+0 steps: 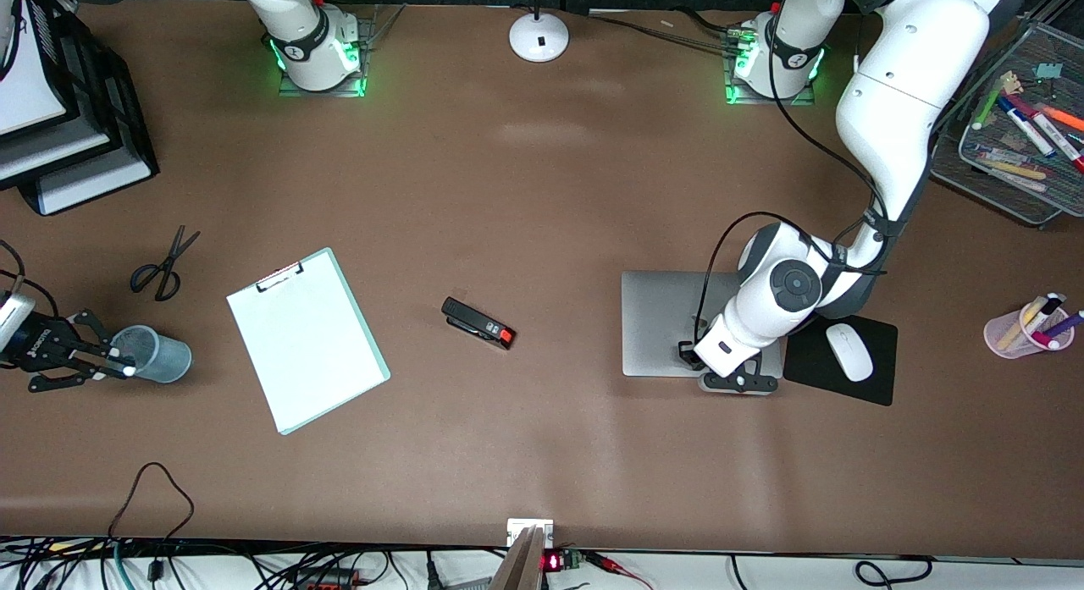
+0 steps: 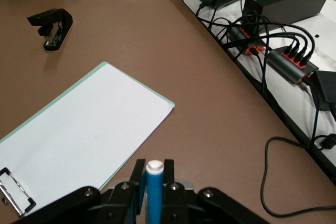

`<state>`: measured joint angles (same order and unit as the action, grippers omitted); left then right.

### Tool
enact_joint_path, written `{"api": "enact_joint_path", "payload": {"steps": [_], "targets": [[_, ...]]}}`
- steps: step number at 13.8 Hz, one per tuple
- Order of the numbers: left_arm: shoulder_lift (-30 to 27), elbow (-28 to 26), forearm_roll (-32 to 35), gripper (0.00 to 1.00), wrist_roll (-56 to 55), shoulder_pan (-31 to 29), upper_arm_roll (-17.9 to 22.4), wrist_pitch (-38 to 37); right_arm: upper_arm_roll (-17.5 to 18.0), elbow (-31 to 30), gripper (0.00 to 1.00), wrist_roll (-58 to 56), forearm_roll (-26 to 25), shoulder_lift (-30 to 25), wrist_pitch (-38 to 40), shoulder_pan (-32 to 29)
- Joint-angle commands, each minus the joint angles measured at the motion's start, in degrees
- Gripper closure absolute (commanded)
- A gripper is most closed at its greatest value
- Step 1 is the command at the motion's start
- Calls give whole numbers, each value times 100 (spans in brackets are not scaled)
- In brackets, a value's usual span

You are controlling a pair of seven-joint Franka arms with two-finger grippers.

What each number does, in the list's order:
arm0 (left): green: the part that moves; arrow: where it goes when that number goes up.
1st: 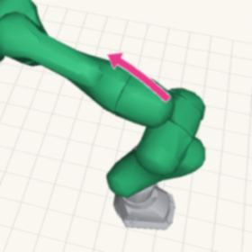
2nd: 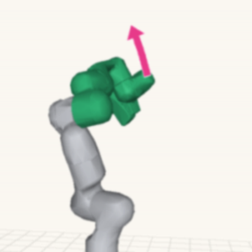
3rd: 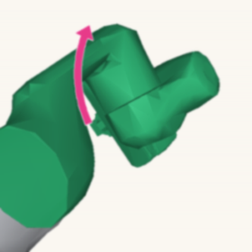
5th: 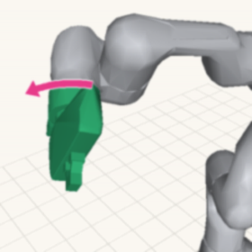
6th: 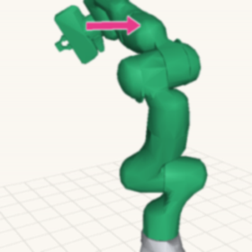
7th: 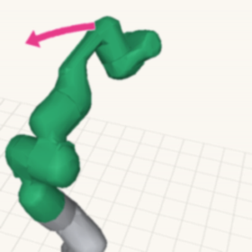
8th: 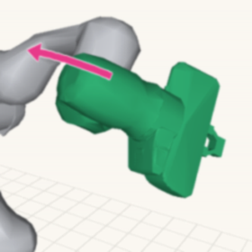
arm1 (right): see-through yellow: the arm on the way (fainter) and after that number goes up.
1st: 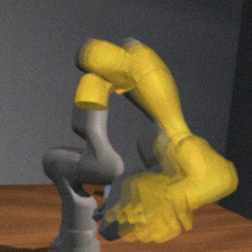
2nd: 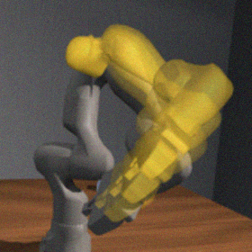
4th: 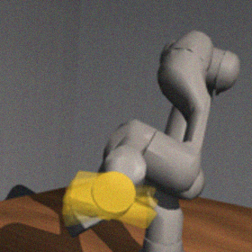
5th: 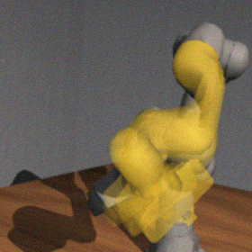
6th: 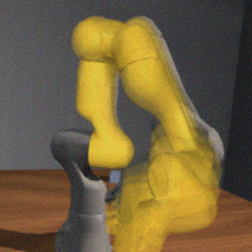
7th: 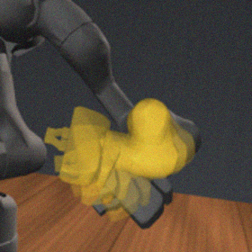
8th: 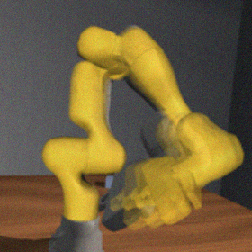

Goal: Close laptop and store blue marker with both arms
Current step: 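Carry the marker to the grey cup while the left gripper pushes the lid down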

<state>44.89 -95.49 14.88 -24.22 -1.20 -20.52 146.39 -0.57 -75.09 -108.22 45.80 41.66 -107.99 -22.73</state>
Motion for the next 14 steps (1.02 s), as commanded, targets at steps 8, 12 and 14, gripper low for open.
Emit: {"api": "enact_joint_path", "payload": {"steps": [8,12,14], "targets": [[-1138,250,156,100,-39,-55,22,-1996,75,109,0,-121,289,203,165,-214],[-2009,346,68,100,-4,-55,-171,-3631,66,117,0,325,184,150,165,-136],[-2281,635,-282,98,214,-64,-180,-4414,66,108,0,783,-70,141,95,-21]]}}
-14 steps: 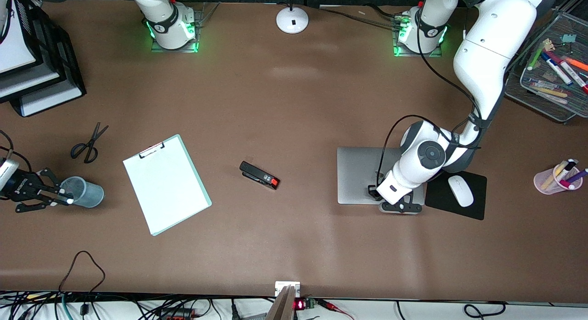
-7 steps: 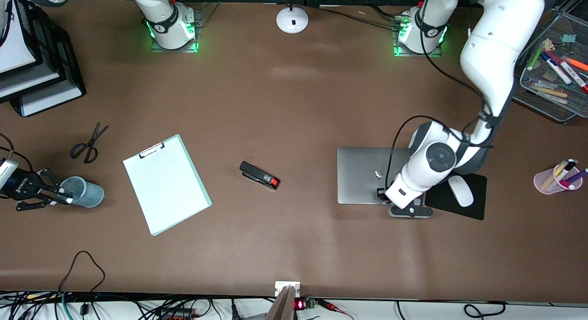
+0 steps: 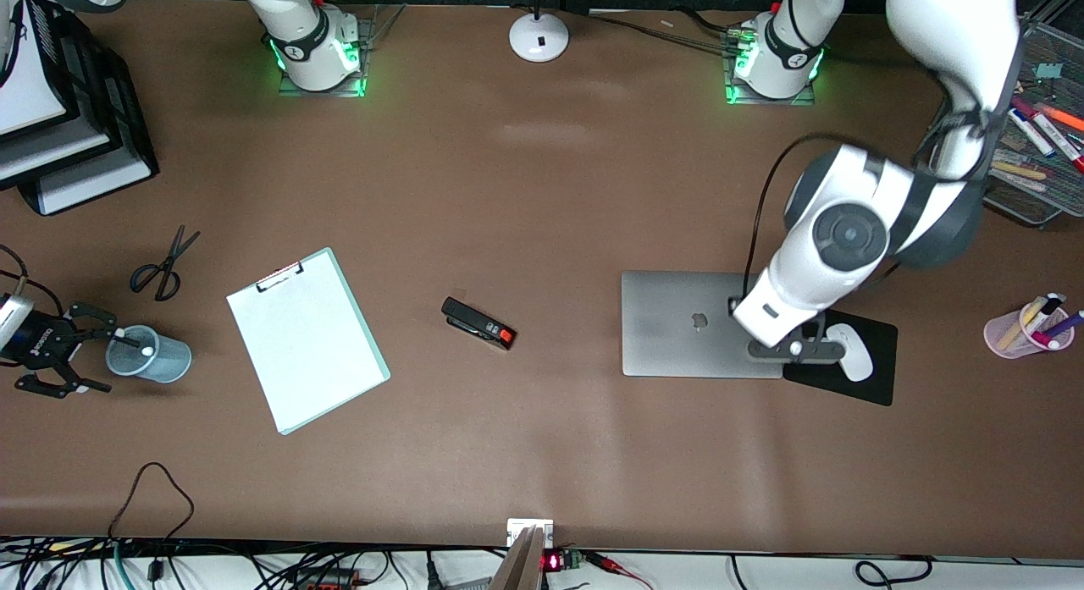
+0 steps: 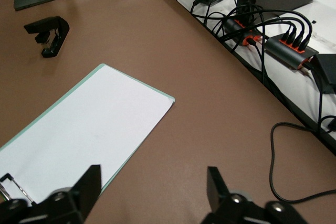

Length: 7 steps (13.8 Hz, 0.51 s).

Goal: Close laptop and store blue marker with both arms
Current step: 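Drop the marker into the cup while the left gripper lifts away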

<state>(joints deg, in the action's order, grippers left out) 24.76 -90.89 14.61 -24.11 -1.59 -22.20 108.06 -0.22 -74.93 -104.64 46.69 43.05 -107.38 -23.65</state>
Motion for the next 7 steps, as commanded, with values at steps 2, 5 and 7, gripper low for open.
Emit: {"api": "enact_joint_path", "payload": {"steps": [2,5,7], "targets": [[-401,632,-642,96,476,-70,5,-1362,22,92,0,1196,-439,-24,7,255],[-498,1073,-732,65,513,-131,-13,-2138,22,101,0,2584,-993,-287,16,535],[-621,1118,-732,28,548,-166,-13,-2227,22,110,0,3751,-1554,-568,59,816]]}}
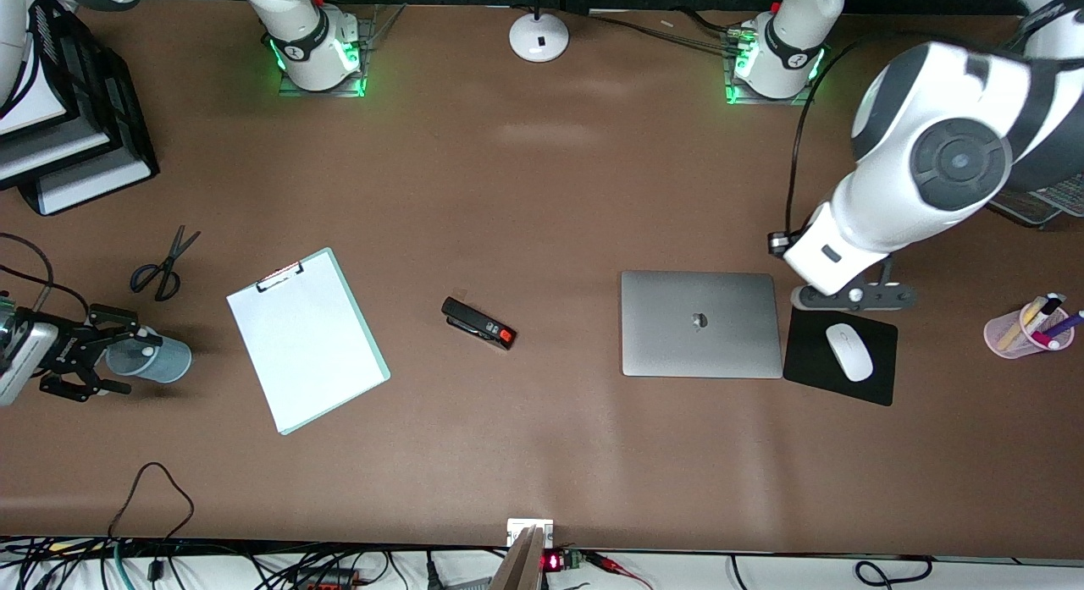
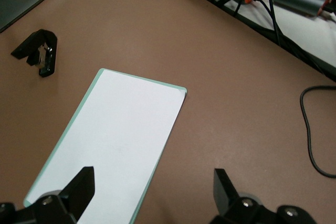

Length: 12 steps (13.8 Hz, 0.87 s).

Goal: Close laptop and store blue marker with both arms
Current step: 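Drop the marker into the cup while the left gripper lifts away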

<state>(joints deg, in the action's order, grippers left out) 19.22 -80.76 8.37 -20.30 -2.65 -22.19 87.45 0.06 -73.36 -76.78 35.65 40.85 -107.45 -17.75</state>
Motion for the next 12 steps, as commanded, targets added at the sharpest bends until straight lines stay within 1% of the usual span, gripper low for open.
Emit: {"api": "enact_joint_path", "payload": {"steps": [1,2,4,5,8,10,11,12], "targets": [[-120,104,-108,3,210,-77,-5,-176,-6,-56,0,1625,-732,-506,101,394],[-164,104,-117,0,289,-77,-5,-184,-6,-56,0,2232,-1048,-647,171,569],[-287,104,-117,0,316,-112,-14,-246,-6,-56,0,3313,-1655,-928,443,912],[-401,104,-117,0,316,-165,-5,-246,-6,-47,0,3797,-1841,-1042,645,1027],[-577,113,-125,0,412,-358,-5,-272,3,-47,0,5134,-2202,-1385,1391,1335],[-735,104,-160,0,928,-595,-5,-281,3,-56,0,5847,-2500,-1605,1909,1493],[-866,43,-282,0,1184,-709,47,-238,11,-73,0,6111,-2641,-1711,2191,1537],[-1033,-19,-336,0,1282,-719,100,-237,11,-74,0,6331,-2721,-1799,2489,1581]]}}
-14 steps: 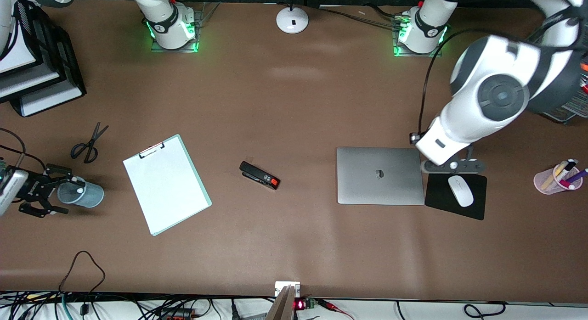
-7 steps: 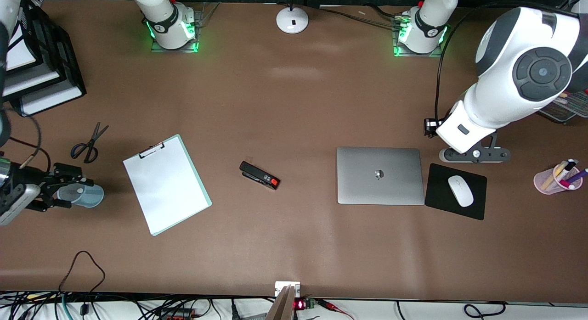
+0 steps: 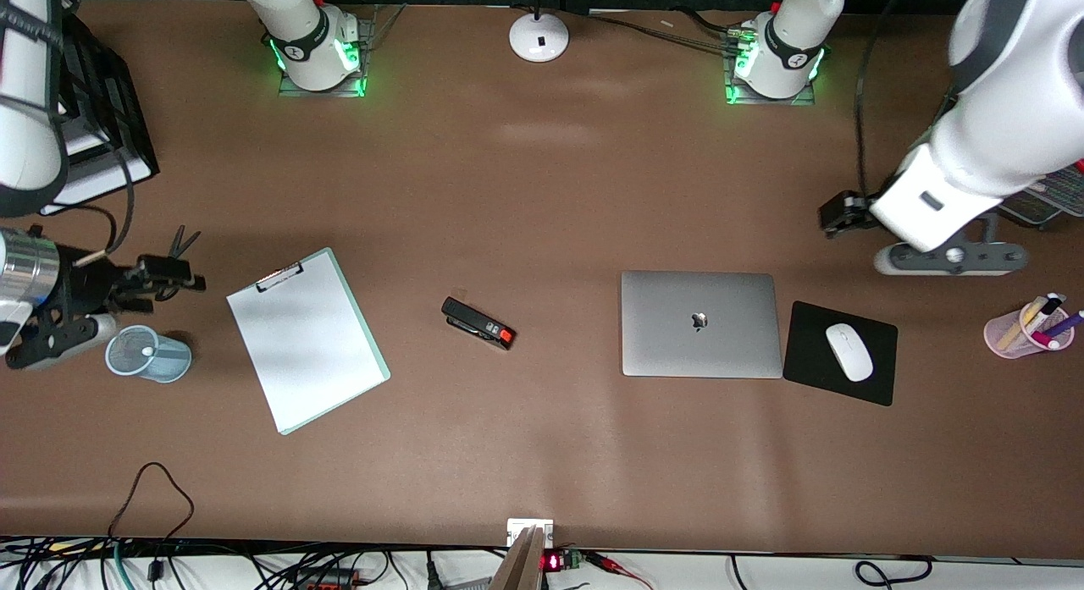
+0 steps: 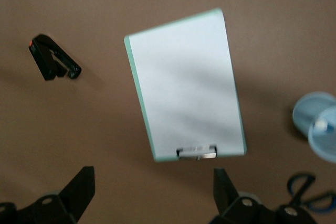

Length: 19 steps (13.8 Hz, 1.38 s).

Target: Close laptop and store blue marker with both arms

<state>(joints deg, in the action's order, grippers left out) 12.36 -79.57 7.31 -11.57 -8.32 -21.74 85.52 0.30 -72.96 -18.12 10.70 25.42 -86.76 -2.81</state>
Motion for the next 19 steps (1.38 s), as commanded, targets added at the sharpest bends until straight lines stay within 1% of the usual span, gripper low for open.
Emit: {"api": "enact_joint_path", "payload": {"steps": [1,2,3,4,6,8,10,12,13,14,15,17,19], "targets": [[-522,-320,-274,0,427,-65,335,51,-12,-122,0,650,-295,-353,658,123],[-881,-722,-422,0,567,275,894,453,-12,-157,0,869,-401,-467,869,175],[-1154,-1179,-667,0,1012,487,1352,866,-12,-279,0,1010,-489,-650,967,228],[-1357,-1462,-852,0,1356,542,1574,1026,-12,-533,0,1151,-637,-905,950,307],[-1665,-1885,-898,0,1412,647,1682,1272,-12,-999,0,1511,-1050,-1397,915,596],[-1710,-1957,-880,0,1490,980,2198,1493,-4,-1552,0,1845,-1262,-1880,697,816],[-1745,-1983,-846,0,1465,1025,2271,1442,14,-2420,0,1908,-1289,-2573,23,861],[-1833,-1992,-793,0,1456,1034,2227,1319,14,-3238,0,1908,-1289,-3180,-690,861],[-1825,-1983,-784,0,1482,1026,2218,1214,-21,-3260,0,1830,-1289,-3253,-850,800],[-1833,-1879,-749,0,1473,1043,2157,1030,-82,-3095,0,1786,-1254,-3210,-860,730],[-1781,-1765,-731,0,1482,1034,2096,793,-222,-2875,0,1777,-1228,-3097,-860,677],[-1772,-1711,-722,0,1456,1034,2078,747,-320,-2453,0,1759,-1219,-2816,-791,668],[-1685,-1711,-722,0,1456,1034,2069,747,-346,-2425,0,1768,-1184,-2788,-738,659]]}}
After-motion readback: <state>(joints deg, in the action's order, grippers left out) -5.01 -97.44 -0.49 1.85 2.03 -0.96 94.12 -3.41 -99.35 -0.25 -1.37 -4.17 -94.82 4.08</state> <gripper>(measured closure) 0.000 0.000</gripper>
